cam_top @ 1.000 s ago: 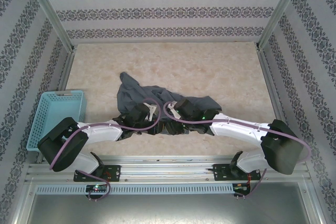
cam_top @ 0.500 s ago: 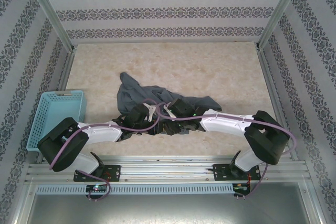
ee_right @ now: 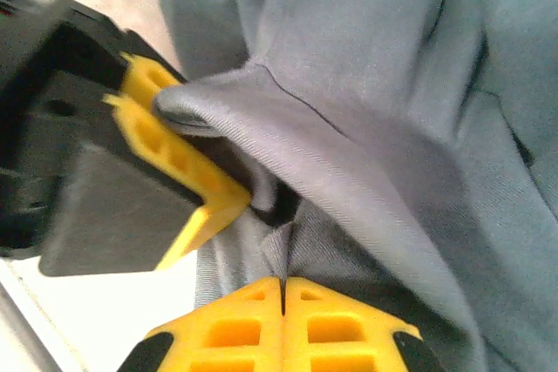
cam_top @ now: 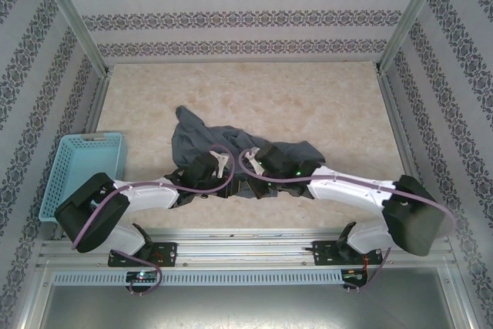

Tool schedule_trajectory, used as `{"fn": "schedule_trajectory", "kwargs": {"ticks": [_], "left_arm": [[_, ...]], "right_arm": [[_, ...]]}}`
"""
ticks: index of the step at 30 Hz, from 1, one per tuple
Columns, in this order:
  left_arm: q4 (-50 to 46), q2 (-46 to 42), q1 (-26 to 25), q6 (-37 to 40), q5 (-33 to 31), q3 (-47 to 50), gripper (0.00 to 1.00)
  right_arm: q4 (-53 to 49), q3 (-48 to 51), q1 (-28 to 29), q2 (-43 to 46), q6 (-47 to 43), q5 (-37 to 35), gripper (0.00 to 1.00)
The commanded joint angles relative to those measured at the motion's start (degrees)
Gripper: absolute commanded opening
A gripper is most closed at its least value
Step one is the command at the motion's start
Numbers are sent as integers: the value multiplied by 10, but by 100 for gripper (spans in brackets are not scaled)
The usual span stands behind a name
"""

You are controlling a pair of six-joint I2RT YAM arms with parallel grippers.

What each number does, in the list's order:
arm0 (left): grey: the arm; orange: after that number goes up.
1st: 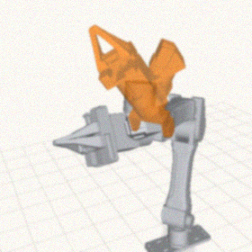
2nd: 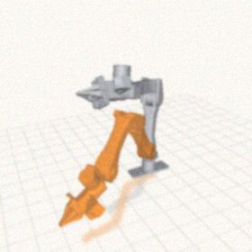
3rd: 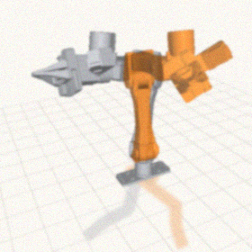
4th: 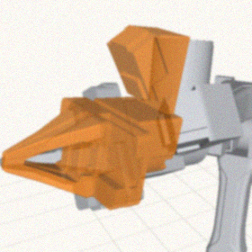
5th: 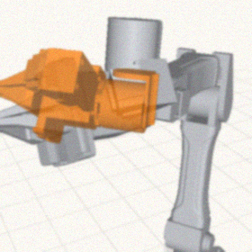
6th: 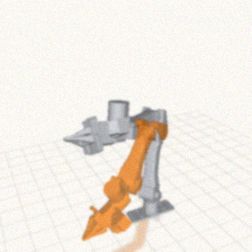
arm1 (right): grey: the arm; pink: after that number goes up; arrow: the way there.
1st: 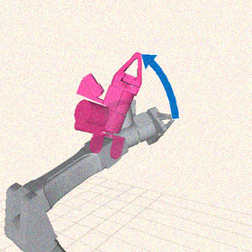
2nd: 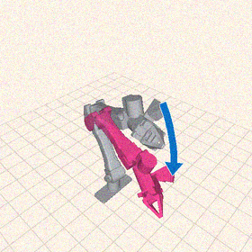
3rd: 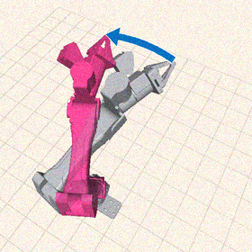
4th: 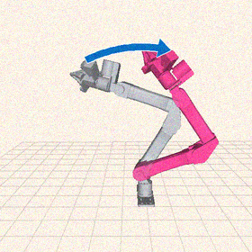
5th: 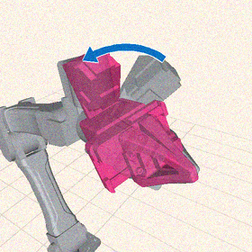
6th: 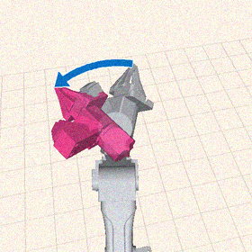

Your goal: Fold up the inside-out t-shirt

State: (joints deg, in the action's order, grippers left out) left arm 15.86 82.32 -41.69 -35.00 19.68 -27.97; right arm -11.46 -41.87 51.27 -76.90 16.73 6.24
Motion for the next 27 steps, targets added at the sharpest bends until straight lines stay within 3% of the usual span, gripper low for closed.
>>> {"fn": "schedule_trajectory", "kwargs": {"ticks": [1, 9, 13, 16, 27], "left_arm": [[-1, -9, -9, -2, -17, -3, 19], [1, -13, -9, -3, -13, -2, 18], [7, -10, -9, 1, 4, -7, 11], [3, -17, -9, 5, 7, -9, 10], [-3, -31, -9, 9, 16, -10, 10]], "right_arm": [[38, 42, 4, 33, 25, 24, 0], [84, 113, 8, 59, 72, 18, 1], [49, 97, 9, 73, 64, -8, 20], [9, 71, 9, 83, 49, -17, 26], [-24, -1, 17, 22, 38, 14, 27]]}}
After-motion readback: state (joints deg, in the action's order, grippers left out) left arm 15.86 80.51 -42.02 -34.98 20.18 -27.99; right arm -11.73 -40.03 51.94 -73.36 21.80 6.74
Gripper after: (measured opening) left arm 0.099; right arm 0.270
